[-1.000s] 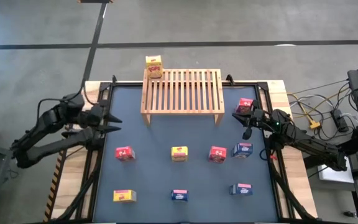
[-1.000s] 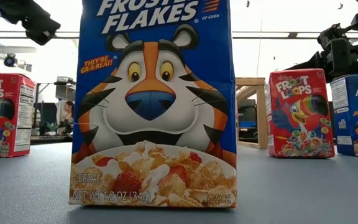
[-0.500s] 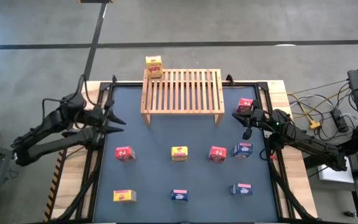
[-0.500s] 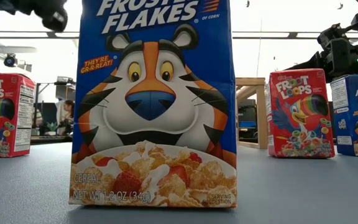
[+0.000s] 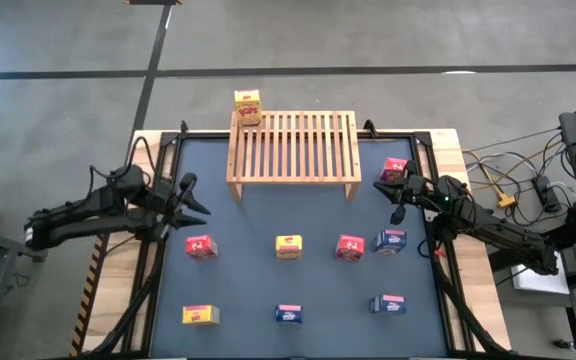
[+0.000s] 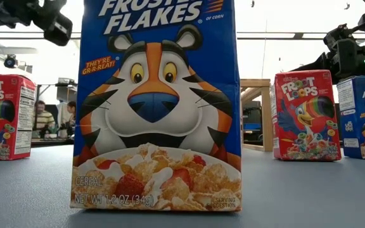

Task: Stack cereal on shelf
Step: Put the bottom yellow cereal box on the shelf aligned with the other yellow cereal box

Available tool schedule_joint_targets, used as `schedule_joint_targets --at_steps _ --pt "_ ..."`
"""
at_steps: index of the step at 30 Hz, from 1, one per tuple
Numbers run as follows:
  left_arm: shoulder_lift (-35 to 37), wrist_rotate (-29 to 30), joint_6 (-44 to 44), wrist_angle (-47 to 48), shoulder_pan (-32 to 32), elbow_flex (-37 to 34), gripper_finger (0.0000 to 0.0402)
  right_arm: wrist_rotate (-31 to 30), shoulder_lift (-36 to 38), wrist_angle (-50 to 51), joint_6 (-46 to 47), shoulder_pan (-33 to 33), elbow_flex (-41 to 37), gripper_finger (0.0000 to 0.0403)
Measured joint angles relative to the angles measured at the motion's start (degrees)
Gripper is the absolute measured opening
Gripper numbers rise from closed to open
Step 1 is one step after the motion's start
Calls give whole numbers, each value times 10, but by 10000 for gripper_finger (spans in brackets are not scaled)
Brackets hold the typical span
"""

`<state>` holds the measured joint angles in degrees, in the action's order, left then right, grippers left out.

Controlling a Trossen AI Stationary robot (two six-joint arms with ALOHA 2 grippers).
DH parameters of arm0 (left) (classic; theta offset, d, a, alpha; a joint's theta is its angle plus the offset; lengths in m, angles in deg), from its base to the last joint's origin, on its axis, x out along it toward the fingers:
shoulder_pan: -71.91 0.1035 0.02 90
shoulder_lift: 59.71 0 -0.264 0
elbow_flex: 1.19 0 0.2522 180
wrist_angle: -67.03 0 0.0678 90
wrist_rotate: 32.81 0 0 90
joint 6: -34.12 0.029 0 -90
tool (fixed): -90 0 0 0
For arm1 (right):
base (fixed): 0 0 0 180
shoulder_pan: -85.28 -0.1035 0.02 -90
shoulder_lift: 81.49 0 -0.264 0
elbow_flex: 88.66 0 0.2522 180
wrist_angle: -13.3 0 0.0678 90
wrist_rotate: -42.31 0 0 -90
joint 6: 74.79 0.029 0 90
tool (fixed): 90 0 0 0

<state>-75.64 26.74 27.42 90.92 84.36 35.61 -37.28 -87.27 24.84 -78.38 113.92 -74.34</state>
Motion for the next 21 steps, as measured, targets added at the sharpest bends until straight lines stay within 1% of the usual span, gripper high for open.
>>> schedule_joint_targets --at_steps 4,7,12,15,16,18,21 --pt "3 89 -4 0 -98 3 104 0 0 0 0 0 0 9" --pt "0 176 -5 25 -177 16 104 0 0 0 0 0 0 9" --pt "-16 329 -51 133 -293 62 104 0 0 0 0 0 0 9" --pt "-29 405 -79 208 -336 101 104 0 0 0 0 0 0 9" --pt "-33 425 -90 225 -345 112 104 0 0 0 0 0 0 9" --pt "-41 443 -107 244 -354 129 104 0 0 0 0 0 0 9" --pt "-51 445 -117 246 -356 146 104 0 0 0 0 0 0 9"
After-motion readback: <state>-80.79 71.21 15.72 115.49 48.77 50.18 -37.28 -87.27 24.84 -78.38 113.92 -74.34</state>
